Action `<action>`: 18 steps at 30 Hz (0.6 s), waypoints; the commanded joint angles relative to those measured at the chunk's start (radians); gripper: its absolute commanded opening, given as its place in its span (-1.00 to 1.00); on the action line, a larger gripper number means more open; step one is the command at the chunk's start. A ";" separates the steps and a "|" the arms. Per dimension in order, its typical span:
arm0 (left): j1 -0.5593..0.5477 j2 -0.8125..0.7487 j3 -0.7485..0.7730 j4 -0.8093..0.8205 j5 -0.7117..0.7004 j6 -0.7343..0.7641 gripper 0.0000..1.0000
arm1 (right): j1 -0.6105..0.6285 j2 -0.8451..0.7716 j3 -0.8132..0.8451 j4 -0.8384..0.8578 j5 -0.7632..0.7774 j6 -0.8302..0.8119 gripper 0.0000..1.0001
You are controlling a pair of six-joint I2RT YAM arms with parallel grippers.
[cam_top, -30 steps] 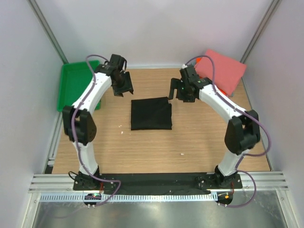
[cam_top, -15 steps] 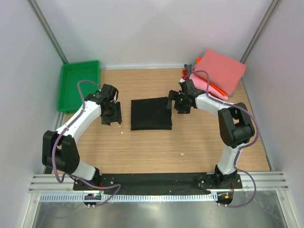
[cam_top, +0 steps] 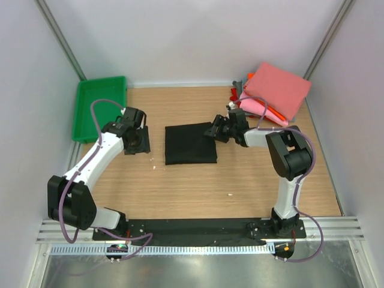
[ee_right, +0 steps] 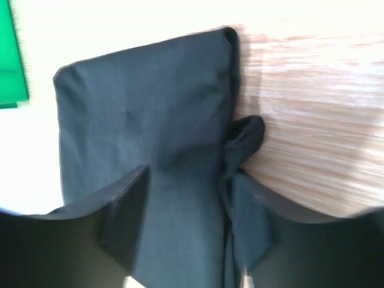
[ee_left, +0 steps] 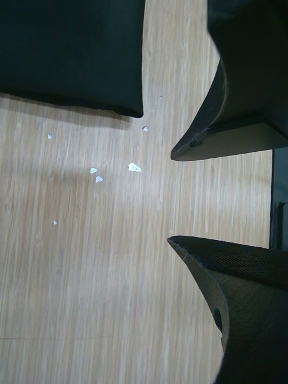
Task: Fold and stack the t-shirts
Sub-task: Neatly place the folded tshirt to the corner
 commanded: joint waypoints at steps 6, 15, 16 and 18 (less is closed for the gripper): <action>0.000 -0.029 -0.007 0.029 -0.061 0.010 0.08 | 0.024 0.086 -0.199 0.402 -0.119 0.224 -0.97; -0.026 -0.041 -0.008 0.013 -0.150 0.005 0.08 | 0.022 -0.155 -0.190 0.376 -0.113 0.292 -0.98; -0.026 -0.043 -0.008 0.012 -0.154 0.005 0.08 | 0.021 -0.207 -0.152 0.333 -0.084 0.280 -0.97; -0.027 -0.038 -0.005 0.009 -0.157 0.005 0.08 | 0.019 -0.242 -0.077 0.184 -0.062 0.268 -0.98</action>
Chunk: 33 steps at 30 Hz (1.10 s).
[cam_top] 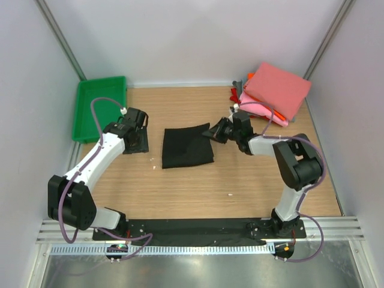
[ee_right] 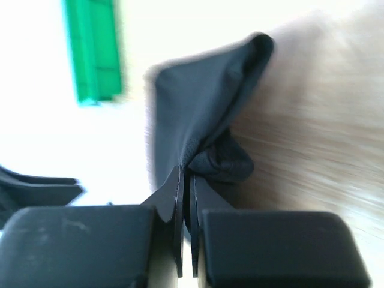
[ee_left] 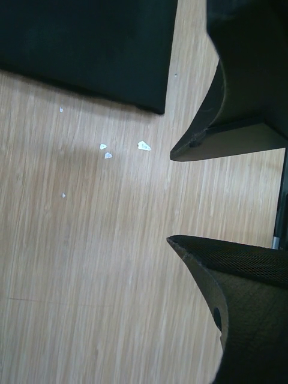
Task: Fold and stack the t-shirts
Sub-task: Neatly place the folded tshirt to the corner
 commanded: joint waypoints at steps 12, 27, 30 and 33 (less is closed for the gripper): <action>-0.014 -0.037 0.000 -0.004 -0.055 0.006 0.09 | -0.026 -0.173 0.343 -0.390 0.115 -0.035 -0.98; -0.039 -0.023 0.001 -0.013 -0.072 0.002 0.08 | -0.144 -0.020 0.887 -0.700 0.128 -0.077 -0.98; -0.040 -0.022 0.001 -0.013 -0.072 0.002 0.09 | -0.175 0.049 1.016 -0.726 0.112 -0.075 -0.98; -0.046 -0.016 0.001 -0.015 -0.075 0.001 0.08 | -0.210 0.140 1.192 -0.795 0.106 -0.085 -0.97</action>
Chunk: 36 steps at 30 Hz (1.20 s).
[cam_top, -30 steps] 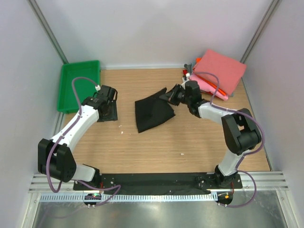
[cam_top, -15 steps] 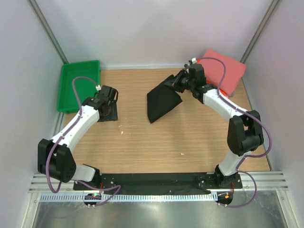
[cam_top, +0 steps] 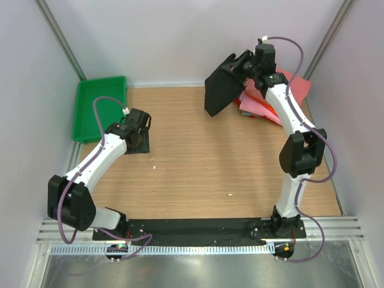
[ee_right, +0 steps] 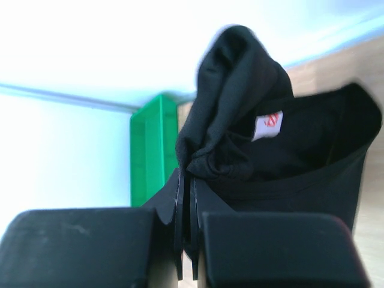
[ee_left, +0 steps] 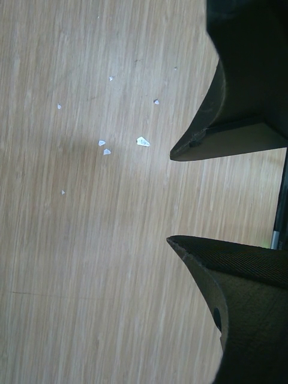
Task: Fold and stack the t-shirts
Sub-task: Neatly place the folded tshirt to the corner
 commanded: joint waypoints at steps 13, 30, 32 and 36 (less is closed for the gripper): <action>-0.038 0.012 0.003 -0.012 -0.041 0.000 0.08 | -0.264 0.187 0.506 -0.057 -0.088 0.100 -0.97; -0.089 0.040 0.009 -0.032 -0.095 -0.012 0.08 | -0.437 0.040 0.169 0.072 -0.136 0.145 -0.97; -0.095 0.044 0.009 -0.035 -0.101 -0.012 0.08 | -0.447 0.051 0.220 0.040 -0.126 0.142 -0.97; -0.103 0.052 0.010 -0.038 -0.107 -0.014 0.08 | -0.482 0.032 0.193 0.027 -0.139 0.140 -0.97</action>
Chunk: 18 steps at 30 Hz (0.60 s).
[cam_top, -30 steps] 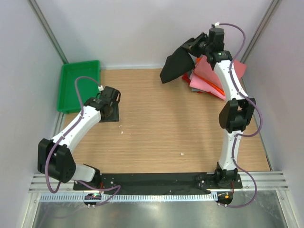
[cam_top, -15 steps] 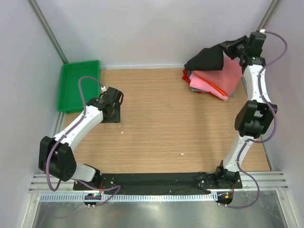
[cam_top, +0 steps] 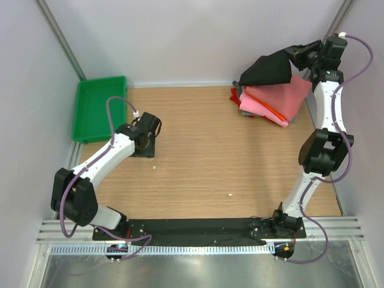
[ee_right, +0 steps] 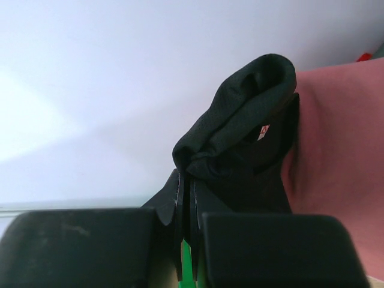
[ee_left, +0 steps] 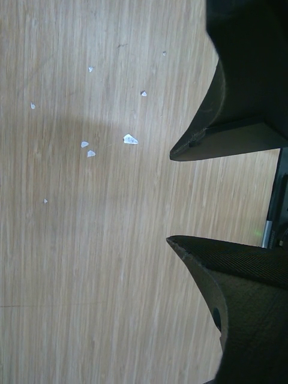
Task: Fold and stack the t-shirts
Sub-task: Neatly place the folded tshirt to the corner
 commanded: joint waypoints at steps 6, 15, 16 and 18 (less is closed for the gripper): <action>-0.006 0.008 0.013 -0.013 -0.040 -0.013 0.08 | -0.077 -0.085 -0.099 0.064 -0.058 0.014 -0.97; -0.008 0.020 0.013 -0.016 -0.043 -0.012 0.09 | -0.125 -0.159 -0.303 0.139 -0.073 0.004 -0.97; -0.009 0.022 0.013 -0.016 -0.043 -0.013 0.09 | -0.128 -0.155 -0.326 0.142 -0.081 -0.003 -0.97; -0.011 0.022 0.013 -0.018 -0.045 -0.013 0.09 | -0.134 -0.136 -0.341 0.145 -0.094 -0.010 -0.97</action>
